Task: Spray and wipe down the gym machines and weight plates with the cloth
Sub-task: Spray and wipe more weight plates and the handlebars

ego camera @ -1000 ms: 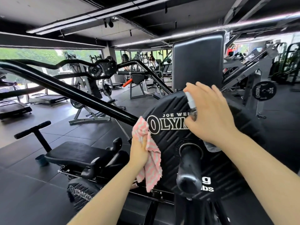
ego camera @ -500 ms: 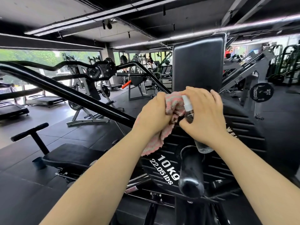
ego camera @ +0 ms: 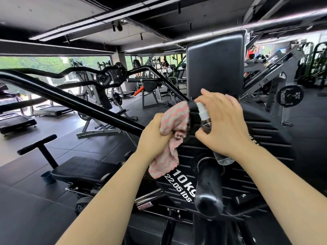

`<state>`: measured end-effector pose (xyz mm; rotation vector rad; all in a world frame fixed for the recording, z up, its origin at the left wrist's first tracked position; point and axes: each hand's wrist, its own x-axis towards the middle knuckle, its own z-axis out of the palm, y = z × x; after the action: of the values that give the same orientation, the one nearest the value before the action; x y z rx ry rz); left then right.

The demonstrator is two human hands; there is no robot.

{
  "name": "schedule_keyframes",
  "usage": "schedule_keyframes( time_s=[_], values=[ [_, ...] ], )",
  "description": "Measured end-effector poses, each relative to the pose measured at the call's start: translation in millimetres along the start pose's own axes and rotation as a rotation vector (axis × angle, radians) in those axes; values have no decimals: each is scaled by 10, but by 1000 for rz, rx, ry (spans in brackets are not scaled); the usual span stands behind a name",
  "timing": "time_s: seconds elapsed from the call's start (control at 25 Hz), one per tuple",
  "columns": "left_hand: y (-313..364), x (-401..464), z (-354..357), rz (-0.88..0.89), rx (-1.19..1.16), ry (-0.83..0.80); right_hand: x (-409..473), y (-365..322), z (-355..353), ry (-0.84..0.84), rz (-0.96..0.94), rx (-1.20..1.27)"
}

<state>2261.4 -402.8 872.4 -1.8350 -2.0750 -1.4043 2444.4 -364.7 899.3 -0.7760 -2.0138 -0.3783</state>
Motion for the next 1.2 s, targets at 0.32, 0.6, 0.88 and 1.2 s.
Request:
schedule_keyframes(
  time_s=[0.32,0.6,0.88,1.2],
  values=[
    [-399,-475,325,-415,-456,135,-34,28,-25,-66,-5,2],
    [162,-323,395,-86,-221,468,-304,140,-131,-82,64,5],
    [232,-166,575,403,155,225,-275,99,-156,-65,103,93],
    [-698,-404,600,829,631,65,-327,233,-129,-68,10,54]
  ],
)
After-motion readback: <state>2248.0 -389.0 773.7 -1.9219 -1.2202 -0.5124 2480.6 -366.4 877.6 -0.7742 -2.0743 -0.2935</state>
